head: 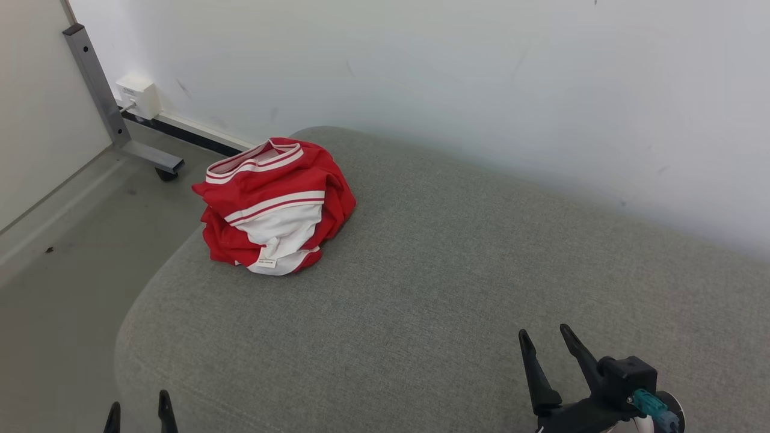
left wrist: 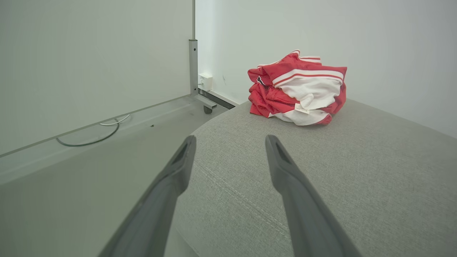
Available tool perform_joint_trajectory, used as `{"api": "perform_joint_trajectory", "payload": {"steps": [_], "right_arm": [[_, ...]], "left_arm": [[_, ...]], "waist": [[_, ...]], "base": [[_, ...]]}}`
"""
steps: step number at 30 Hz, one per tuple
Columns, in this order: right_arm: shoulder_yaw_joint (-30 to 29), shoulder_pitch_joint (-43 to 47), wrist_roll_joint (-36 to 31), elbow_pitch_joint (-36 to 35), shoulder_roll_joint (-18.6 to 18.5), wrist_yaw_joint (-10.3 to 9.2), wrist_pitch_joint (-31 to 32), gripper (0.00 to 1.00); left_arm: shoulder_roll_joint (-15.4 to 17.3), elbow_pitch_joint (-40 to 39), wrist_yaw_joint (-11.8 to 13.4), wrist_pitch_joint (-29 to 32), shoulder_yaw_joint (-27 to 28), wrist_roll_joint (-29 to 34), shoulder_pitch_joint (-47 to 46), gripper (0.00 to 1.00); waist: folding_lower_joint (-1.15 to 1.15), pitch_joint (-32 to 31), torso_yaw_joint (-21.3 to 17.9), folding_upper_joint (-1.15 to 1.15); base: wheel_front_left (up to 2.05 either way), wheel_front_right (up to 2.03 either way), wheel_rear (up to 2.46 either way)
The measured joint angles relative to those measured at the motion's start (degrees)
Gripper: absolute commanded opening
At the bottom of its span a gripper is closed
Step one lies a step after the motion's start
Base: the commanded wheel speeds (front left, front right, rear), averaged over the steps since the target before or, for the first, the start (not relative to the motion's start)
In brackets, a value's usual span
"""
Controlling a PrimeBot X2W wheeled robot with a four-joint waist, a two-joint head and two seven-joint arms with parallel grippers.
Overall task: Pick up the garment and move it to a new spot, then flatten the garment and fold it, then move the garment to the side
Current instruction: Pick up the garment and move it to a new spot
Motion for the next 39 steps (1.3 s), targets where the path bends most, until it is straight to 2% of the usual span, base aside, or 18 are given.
{"api": "perform_joint_trajectory", "payload": {"steps": [5, 8, 13, 18, 21, 27, 29, 32, 39], "right_arm": [[-0.01, 0.21, 0.30, 0.48, -0.01, 0.00, -0.38, 1.00], [-0.66, 0.85, 0.03, 0.33, 0.00, 0.00, -0.37, 1.00], [-1.26, 2.93, -0.66, -1.21, -0.07, 0.00, 0.42, 1.00], [-0.10, 1.31, -2.54, -5.03, 0.03, 0.00, 2.77, 1.00], [0.74, -0.39, -4.08, -7.67, 0.04, 0.00, 4.24, 1.00], [2.48, -4.65, -4.58, -11.14, 0.07, 0.00, 5.23, 1.00], [3.57, -5.67, -4.42, -11.56, 0.03, 0.00, 5.20, 1.00], [5.09, -7.09, -4.14, -11.89, 0.03, 0.00, 4.90, 1.00], [6.55, -8.94, -3.16, -10.96, 0.00, 0.00, 3.60, 1.00]], "left_arm": [[0.94, 2.92, -1.45, 0.33, 0.31, -1.01, -1.55, 1.00], [1.98, 5.14, -2.33, 3.37, 0.33, -2.44, -5.94, 1.00], [4.03, 11.29, -3.81, 13.04, 0.74, -7.51, -15.34, 1.00], [9.99, 15.27, -4.94, 22.92, -0.09, -9.55, -25.34, 1.00], [12.88, 17.03, -5.45, 29.73, 0.03, -12.96, -30.67, 1.00], [16.44, 17.89, -5.49, 40.76, 7.78, -26.33, -41.47, 1.00], [18.58, 17.56, -5.42, 44.74, 8.92, -27.66, -42.37, 1.00], [20.93, 16.08, -3.79, 49.48, 11.01, -30.54, -44.01, 1.00], [23.09, 14.86, -1.33, 55.48, 11.07, -31.90, -46.07, 1.00]], "waist": [[0.00, -0.29, -0.28, 0.00], [0.00, -0.35, -0.39, 0.00], [0.00, -0.60, -0.81, 0.00], [0.00, 0.20, -2.08, 0.00], [0.00, 1.64, -3.09, 0.00], [0.01, 6.21, -6.10, 0.00], [0.01, 7.90, -7.76, 0.00], [0.00, 10.97, -10.44, 0.00], [0.01, 18.54, -16.95, 0.00]], "base": [[0.00, 0.00, 0.00], [0.00, 0.00, 0.00], [0.00, 0.00, 0.00], [0.00, 0.00, 0.00], [0.00, 0.00, 0.00], [0.00, 0.00, 0.00], [0.00, 0.00, 0.00], [0.00, 0.00, 0.00], [0.00, 0.00, 0.00]]}}
